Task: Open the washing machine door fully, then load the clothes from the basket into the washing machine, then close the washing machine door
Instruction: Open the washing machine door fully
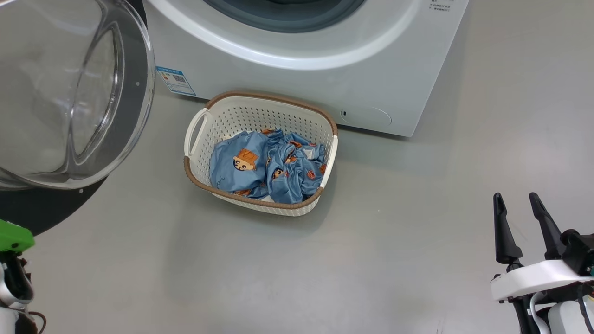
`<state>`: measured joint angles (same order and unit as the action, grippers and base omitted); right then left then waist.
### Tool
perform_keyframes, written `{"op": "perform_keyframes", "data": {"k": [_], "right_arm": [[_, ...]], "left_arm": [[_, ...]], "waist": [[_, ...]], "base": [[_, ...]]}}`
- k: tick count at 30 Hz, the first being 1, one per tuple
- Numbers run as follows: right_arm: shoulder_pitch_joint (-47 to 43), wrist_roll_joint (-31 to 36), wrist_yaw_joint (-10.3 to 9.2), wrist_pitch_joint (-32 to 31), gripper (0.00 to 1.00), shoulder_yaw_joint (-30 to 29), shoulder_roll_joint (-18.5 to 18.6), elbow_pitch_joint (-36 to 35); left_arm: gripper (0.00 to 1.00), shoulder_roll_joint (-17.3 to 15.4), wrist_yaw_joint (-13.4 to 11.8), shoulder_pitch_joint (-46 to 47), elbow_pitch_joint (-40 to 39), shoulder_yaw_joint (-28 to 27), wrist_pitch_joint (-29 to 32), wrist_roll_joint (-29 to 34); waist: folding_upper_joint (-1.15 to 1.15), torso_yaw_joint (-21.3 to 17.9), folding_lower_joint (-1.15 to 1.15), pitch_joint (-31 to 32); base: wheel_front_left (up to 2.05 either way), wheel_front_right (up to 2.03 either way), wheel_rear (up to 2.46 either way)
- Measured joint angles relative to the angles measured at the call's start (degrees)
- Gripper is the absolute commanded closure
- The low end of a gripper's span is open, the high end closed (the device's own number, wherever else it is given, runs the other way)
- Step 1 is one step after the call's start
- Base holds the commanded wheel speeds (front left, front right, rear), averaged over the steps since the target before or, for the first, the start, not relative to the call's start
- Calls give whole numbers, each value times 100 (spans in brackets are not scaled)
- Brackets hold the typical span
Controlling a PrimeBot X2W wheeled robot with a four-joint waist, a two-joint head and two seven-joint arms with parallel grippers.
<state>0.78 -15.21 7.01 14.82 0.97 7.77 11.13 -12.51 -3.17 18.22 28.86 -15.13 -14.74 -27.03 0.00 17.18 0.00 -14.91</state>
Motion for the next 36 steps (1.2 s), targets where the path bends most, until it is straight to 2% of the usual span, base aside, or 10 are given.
{"op": "perform_keyframes", "data": {"k": [14, 26, 29, 36], "right_arm": [[241, 1, 0, 0, 0, -114, 291, -134], [265, 0, 0, 0, 0, -142, 289, -107], [265, -5, 0, 0, 0, -159, 265, -67], [265, -60, 0, 0, 0, -123, 102, 15]], "left_arm": [[100, -38, -88, 643, 138, -465, -3, -38], [100, 80, -94, 778, 244, -541, -3, 158], [100, 90, -78, 783, 235, -531, -3, 311], [100, 115, 157, 777, 188, -531, -3, 491]], "waist": [[0, -20, 0, -607], [0, 61, 0, -654], [0, 84, 0, -589], [0, 134, 0, -378]], "base": [[0, 0, 0], [0, 0, 0], [0, 0, 0], [0, 0, 0]]}}
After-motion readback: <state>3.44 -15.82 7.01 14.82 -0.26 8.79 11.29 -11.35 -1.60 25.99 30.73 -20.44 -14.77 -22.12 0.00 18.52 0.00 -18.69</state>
